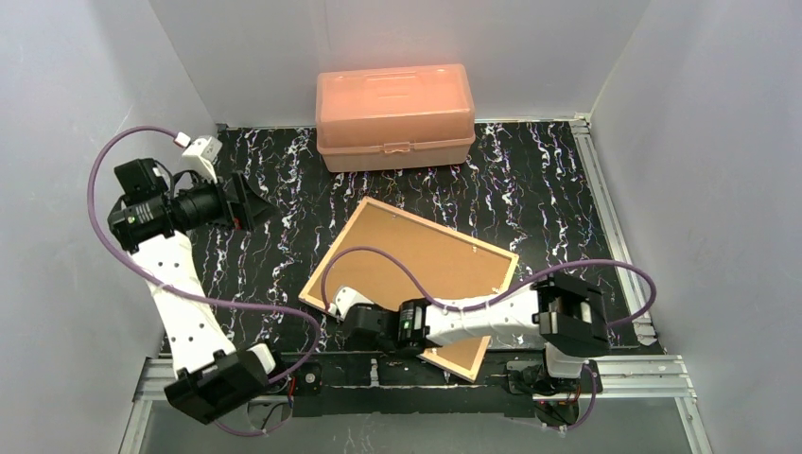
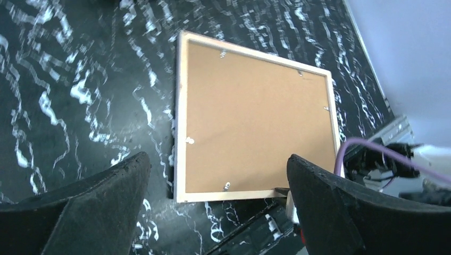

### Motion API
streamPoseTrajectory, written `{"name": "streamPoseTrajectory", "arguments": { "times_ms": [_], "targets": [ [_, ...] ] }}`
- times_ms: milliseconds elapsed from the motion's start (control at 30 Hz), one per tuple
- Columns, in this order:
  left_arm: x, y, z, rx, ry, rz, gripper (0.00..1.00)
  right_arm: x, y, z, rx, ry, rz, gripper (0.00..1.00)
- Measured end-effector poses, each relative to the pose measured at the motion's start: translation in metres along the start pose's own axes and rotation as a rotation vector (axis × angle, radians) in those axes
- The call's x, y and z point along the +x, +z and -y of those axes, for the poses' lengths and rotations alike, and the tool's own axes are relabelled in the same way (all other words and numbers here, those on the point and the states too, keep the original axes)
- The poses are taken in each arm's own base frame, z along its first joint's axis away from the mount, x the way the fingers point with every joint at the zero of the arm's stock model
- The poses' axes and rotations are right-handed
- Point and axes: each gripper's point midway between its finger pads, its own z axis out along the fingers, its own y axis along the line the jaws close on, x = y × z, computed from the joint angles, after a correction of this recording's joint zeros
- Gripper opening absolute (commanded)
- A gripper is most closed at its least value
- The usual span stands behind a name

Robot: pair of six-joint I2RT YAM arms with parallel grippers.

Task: Put the photo into the frame

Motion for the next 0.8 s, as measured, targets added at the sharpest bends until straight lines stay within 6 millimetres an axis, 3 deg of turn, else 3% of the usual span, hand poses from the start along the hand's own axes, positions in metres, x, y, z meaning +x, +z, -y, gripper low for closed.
{"name": "streamPoseTrajectory", "arguments": {
  "times_ms": [167,367,500,567,700,767,800],
  "targets": [
    [0.004,-0.014,0.047,0.165,0.282,0.088,0.98,-0.035,-0.028,0.019,-0.067,0.09,0.057,0.01],
    [0.032,-0.027,0.082,0.279,0.683,0.143,0.98,-0.109,-0.072,0.077,-0.141,0.256,0.227,0.01],
    [0.05,-0.025,0.084,0.289,0.966,0.178,0.98,-0.149,-0.098,0.09,-0.199,0.278,0.324,0.01],
    [0.071,-0.02,0.081,0.285,1.134,0.186,0.98,-0.163,-0.11,0.089,-0.24,0.273,0.358,0.01],
    [0.118,-0.009,0.07,0.264,1.325,0.142,0.98,-0.169,-0.118,0.086,-0.292,0.267,0.364,0.03],
    [0.141,-0.003,0.063,0.261,1.373,0.114,0.98,-0.165,-0.116,0.087,-0.294,0.268,0.349,0.15],
    [0.148,-0.001,0.06,0.265,1.388,0.106,0.98,-0.162,-0.114,0.087,-0.293,0.27,0.341,0.26]
  ]
}}
